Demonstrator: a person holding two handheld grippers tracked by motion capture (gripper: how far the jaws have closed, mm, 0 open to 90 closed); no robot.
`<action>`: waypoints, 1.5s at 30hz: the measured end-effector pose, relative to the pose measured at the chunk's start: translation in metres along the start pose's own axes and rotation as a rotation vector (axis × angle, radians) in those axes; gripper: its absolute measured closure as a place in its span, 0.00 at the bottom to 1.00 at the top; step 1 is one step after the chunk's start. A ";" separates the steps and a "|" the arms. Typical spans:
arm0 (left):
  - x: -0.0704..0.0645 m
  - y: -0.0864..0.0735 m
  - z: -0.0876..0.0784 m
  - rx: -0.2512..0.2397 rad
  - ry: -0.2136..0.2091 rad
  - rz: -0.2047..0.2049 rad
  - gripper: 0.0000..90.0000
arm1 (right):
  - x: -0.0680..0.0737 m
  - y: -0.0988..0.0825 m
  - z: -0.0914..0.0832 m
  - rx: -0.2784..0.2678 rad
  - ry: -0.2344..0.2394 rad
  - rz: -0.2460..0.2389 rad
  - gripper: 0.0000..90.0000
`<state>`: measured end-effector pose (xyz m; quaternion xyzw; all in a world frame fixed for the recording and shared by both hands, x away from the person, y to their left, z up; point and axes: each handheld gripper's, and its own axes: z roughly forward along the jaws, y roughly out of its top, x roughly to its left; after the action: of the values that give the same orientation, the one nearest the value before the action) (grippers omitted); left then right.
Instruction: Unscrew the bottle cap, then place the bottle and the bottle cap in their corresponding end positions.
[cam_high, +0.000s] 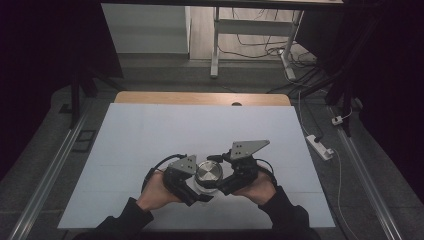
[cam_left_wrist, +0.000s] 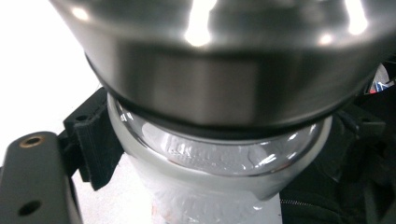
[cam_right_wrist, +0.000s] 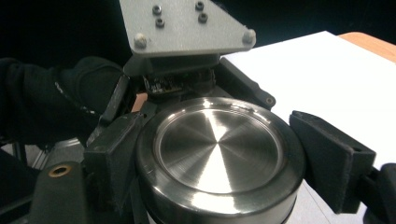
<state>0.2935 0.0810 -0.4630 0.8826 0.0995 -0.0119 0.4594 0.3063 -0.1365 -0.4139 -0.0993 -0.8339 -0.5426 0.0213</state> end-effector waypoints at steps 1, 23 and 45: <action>0.001 0.000 0.000 -0.001 0.005 -0.004 0.17 | 0.000 0.000 0.000 -0.012 -0.002 0.002 0.22; 0.022 -0.010 -0.009 -0.015 0.194 -0.100 0.17 | 0.003 0.003 -0.012 -0.043 -0.117 -0.002 0.22; 0.062 -0.004 -0.007 -0.068 0.295 -0.143 0.17 | 0.006 -0.011 -0.007 -0.017 -0.148 0.014 0.22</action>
<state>0.3526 0.0988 -0.4690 0.8493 0.2289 0.0883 0.4675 0.2975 -0.1465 -0.4204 -0.1449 -0.8279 -0.5405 -0.0375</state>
